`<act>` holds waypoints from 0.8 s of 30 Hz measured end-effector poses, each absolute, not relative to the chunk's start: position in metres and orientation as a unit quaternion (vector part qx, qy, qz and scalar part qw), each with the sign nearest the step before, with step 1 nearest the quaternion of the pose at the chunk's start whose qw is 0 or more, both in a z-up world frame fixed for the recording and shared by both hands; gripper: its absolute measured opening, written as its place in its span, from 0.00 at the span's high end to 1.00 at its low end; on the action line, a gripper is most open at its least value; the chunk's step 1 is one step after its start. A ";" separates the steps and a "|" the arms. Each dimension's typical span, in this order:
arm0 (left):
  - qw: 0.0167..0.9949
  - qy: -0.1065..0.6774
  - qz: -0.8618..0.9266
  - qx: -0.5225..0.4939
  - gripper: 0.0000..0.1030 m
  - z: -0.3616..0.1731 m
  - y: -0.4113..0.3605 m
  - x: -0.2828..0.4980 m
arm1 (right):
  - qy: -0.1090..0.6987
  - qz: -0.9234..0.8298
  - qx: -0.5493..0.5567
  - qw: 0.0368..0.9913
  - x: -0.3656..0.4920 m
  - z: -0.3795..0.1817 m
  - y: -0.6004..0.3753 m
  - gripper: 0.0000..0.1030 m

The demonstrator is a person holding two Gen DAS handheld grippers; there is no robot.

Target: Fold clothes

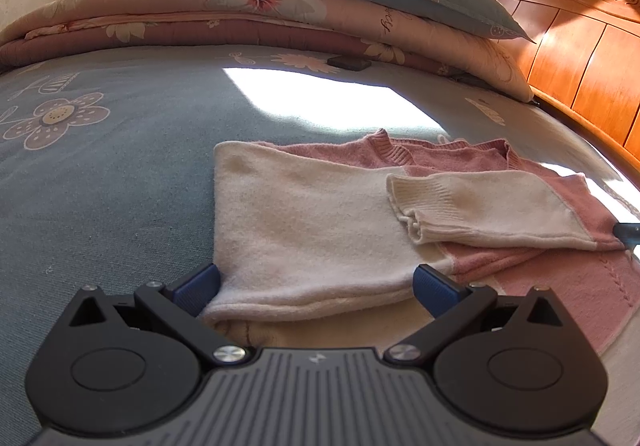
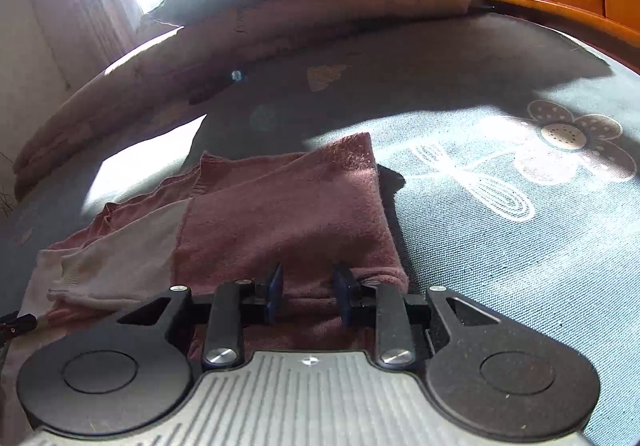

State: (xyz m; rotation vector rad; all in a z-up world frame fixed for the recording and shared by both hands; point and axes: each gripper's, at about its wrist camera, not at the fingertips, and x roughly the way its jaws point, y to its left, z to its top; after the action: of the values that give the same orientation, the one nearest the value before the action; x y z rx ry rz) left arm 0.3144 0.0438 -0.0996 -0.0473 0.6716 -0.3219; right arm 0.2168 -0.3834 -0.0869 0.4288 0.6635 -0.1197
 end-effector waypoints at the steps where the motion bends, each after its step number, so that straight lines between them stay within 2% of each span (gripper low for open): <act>1: 0.931 0.329 -0.157 -0.025 0.01 -0.100 0.044 0.315 | 0.316 -0.056 0.215 0.922 0.211 -0.080 -0.383 0.67; 2: 0.930 0.330 -0.157 -0.028 0.01 -0.100 0.045 0.315 | 0.307 -0.052 0.215 0.926 0.204 -0.074 -0.382 0.62; 4: 0.931 0.329 -0.157 -0.028 0.01 -0.100 0.045 0.314 | 0.308 -0.033 0.231 0.922 0.190 -0.067 -0.379 0.57; 8: 0.931 0.329 -0.156 -0.020 0.01 -0.100 0.043 0.314 | 0.364 -0.026 0.249 0.897 0.191 -0.086 -0.375 0.56; 9: 0.931 0.329 -0.156 -0.020 0.01 -0.100 0.044 0.313 | 0.371 -0.042 0.239 0.896 0.193 -0.092 -0.375 0.58; 10: 0.931 0.329 -0.157 -0.022 0.01 -0.100 0.045 0.313 | 0.367 -0.052 0.237 0.898 0.191 -0.095 -0.378 0.68; 13: 0.930 0.330 -0.158 -0.028 0.01 -0.099 0.046 0.314 | 0.375 -0.082 0.224 0.896 0.183 -0.092 -0.384 0.88; 14: 0.930 0.330 -0.158 -0.028 0.01 -0.099 0.046 0.314 | 0.378 -0.085 0.224 0.894 0.180 -0.092 -0.385 0.88; 15: 0.930 0.330 -0.158 -0.027 0.01 -0.099 0.046 0.314 | 0.379 -0.086 0.232 0.892 0.178 -0.090 -0.386 0.88; 16: 0.930 0.330 -0.158 -0.027 0.01 -0.099 0.046 0.313 | 0.372 -0.085 0.236 0.894 0.176 -0.086 -0.384 0.81; 17: 0.930 0.330 -0.158 -0.026 0.01 -0.099 0.046 0.313 | 0.365 -0.084 0.240 0.896 0.175 -0.082 -0.382 0.70; 19: 0.930 0.331 -0.158 -0.028 0.01 -0.099 0.046 0.314 | 0.356 -0.077 0.225 0.904 0.177 -0.075 -0.371 0.62; 24: 0.930 0.331 -0.158 -0.027 0.01 -0.099 0.046 0.313 | 0.385 -0.087 0.199 0.897 0.182 -0.085 -0.362 0.63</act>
State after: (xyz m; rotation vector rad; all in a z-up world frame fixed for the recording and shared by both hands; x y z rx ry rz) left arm 0.3134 0.0459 -0.0991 -0.0559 0.6785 -0.3244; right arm 0.1822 -0.3619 -0.0850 0.4131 0.7981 -0.1792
